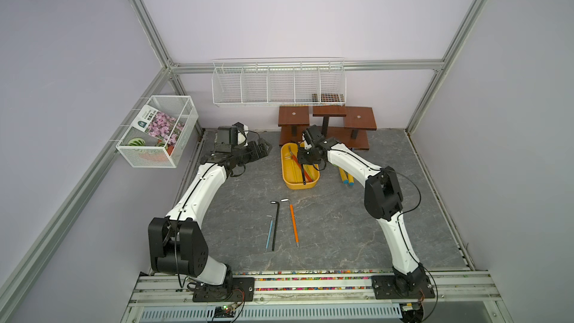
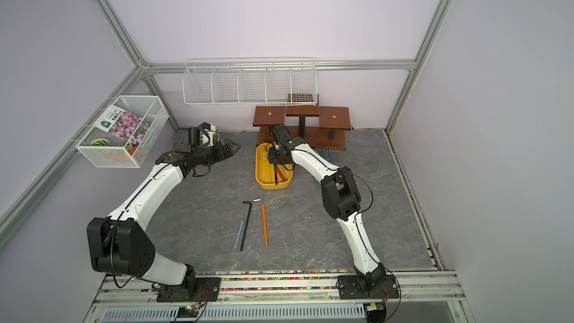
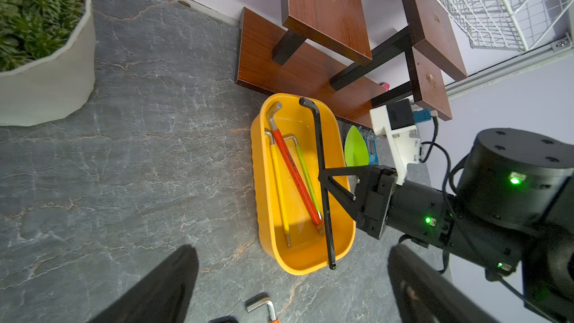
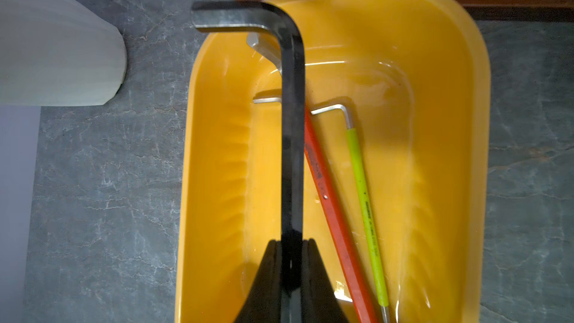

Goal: Put the hex key on the desktop into the storage box
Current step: Place the Allen key in the storage box.

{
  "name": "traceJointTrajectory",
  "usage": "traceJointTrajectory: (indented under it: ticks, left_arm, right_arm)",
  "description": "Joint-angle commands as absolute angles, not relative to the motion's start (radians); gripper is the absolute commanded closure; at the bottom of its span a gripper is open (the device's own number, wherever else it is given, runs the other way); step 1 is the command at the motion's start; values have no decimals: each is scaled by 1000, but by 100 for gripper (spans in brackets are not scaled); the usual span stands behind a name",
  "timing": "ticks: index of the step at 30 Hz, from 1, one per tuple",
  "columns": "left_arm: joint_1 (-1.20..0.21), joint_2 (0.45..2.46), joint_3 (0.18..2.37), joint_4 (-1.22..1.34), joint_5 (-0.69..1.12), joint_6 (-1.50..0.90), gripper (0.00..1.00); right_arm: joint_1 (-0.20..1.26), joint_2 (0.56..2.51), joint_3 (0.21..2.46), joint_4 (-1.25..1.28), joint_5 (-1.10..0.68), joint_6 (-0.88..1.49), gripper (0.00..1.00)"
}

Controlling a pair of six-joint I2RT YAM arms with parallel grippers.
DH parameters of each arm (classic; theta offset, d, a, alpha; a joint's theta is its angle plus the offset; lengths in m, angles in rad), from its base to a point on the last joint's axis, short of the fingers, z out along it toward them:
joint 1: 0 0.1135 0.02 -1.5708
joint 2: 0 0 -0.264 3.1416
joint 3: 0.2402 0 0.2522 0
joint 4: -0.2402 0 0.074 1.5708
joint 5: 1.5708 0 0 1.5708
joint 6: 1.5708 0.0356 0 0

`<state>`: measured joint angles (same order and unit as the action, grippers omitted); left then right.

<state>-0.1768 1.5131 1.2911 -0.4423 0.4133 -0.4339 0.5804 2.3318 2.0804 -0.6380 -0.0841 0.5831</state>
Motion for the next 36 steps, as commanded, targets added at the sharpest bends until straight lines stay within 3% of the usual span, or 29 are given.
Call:
traceJointTrajectory:
  ticks: [1, 4, 8, 21, 36]
  left_arm:
    - [-173, 1525, 1285, -430, 422, -439, 0]
    - [-173, 1528, 1285, -430, 422, -439, 0]
    - [-173, 1529, 1283, -430, 422, -439, 0]
    - [-173, 1524, 1279, -434, 401, -431, 0]
    - [-173, 1425, 1225, -449, 372, -448, 0]
  right_arm:
    - [572, 2337, 2108, -630, -97, 577, 85]
    - [571, 2334, 2105, -643, -96, 574, 71]
    - [569, 2307, 2089, -643, -95, 566, 62]
    - [598, 2039, 1890, -605, -80, 524, 56]
    - [829, 1743, 1485, -531, 98, 517, 54]
